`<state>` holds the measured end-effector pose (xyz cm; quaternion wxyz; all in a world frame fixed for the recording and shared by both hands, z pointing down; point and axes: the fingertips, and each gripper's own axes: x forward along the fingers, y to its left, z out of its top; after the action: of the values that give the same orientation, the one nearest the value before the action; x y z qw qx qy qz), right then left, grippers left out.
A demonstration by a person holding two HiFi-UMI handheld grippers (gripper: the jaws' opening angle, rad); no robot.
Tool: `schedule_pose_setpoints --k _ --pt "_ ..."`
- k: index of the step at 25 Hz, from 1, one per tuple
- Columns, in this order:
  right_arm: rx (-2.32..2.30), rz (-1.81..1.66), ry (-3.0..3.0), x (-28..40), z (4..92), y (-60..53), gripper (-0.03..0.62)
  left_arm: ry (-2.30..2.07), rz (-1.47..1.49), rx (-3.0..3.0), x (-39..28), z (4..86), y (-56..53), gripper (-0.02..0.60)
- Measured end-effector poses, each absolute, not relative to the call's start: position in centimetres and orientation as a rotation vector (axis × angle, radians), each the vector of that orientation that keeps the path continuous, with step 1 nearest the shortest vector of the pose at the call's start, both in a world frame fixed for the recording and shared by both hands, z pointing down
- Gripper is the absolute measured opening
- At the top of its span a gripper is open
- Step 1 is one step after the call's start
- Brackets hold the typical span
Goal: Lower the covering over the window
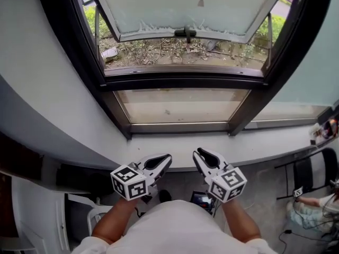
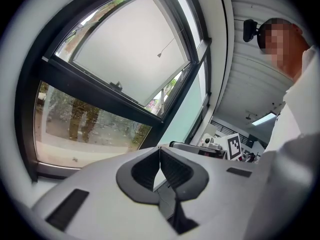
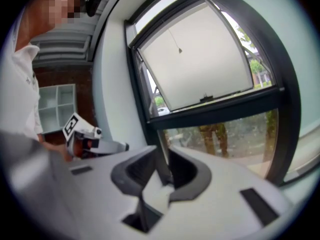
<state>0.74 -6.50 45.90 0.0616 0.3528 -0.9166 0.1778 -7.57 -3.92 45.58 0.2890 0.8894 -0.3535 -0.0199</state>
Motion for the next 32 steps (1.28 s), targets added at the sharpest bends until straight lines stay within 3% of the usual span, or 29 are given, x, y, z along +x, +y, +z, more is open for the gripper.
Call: schedule_pose_setpoints --k 32 --pt "0.860 0.511 -2.776 5.2 46.9 -14.7 0.083 -1.093 -0.070 2.330 -1.2 45.7 -10.2 0.015"
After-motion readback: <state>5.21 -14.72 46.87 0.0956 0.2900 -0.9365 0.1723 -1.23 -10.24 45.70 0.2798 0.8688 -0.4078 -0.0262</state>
